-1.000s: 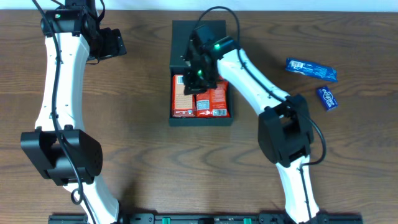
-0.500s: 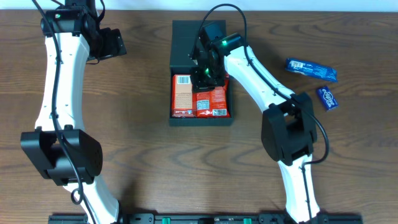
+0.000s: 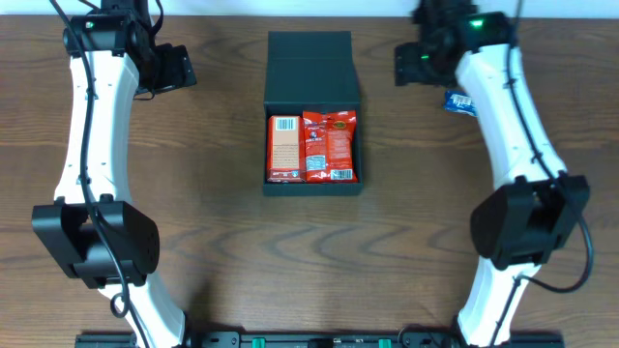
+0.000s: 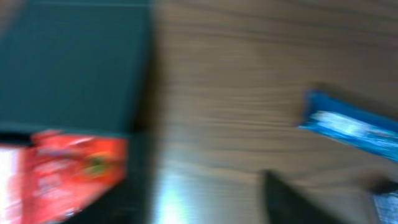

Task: Pack container
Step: 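Withdraw right gripper and reach to the long blue snack bar, then grasp the blue snack bar with right gripper and lift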

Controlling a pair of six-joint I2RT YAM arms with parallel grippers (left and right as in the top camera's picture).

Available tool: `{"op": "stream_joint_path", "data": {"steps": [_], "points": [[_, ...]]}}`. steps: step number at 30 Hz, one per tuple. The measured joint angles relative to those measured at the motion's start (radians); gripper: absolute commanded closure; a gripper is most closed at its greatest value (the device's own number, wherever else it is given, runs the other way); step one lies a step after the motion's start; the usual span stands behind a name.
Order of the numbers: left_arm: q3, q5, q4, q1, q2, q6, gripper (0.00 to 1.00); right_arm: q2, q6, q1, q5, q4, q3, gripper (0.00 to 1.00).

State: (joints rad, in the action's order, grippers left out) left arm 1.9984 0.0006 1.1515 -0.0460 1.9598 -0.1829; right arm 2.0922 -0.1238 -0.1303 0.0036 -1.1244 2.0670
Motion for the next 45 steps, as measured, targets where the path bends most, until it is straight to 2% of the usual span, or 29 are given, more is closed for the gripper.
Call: {"op": "stream_joint_path", "data": {"steps": [5,14,15,16,22,23,25,35,45], "points": [[0.0,0.0,-0.001,0.0,0.0,0.0,0.05,0.042,0.099,0.092,0.077,0.041,0.0,0.01],[0.0,0.0,-0.005,0.0,0.0,0.0,0.05,0.06,0.421,0.204,0.104,0.233,-0.003,0.01],[0.0,0.0,-0.005,0.0,0.0,0.0,0.05,0.068,0.486,0.216,0.093,0.233,-0.003,0.13],[0.0,0.0,-0.003,0.0,0.0,0.0,0.05,0.075,0.531,0.223,0.089,0.228,-0.003,0.01],[0.0,0.0,0.003,0.0,0.0,0.0,0.05,0.1,0.689,0.228,0.011,0.192,-0.004,0.01],[0.0,0.0,0.004,0.0,0.0,0.0,0.05,0.1,0.737,0.233,-0.025,0.188,-0.004,0.02],[0.0,0.0,0.011,0.0,0.0,0.0,0.05,0.1,0.795,0.247,-0.056,0.187,-0.004,0.11],[0.0,0.0,0.066,0.0,0.0,-0.055,0.05,0.179,0.909,0.358,-0.113,0.188,-0.004,0.15],[0.0,0.0,0.087,0.0,0.0,-0.133,0.05,0.281,0.986,0.37,-0.147,0.18,-0.01,0.14]]}}
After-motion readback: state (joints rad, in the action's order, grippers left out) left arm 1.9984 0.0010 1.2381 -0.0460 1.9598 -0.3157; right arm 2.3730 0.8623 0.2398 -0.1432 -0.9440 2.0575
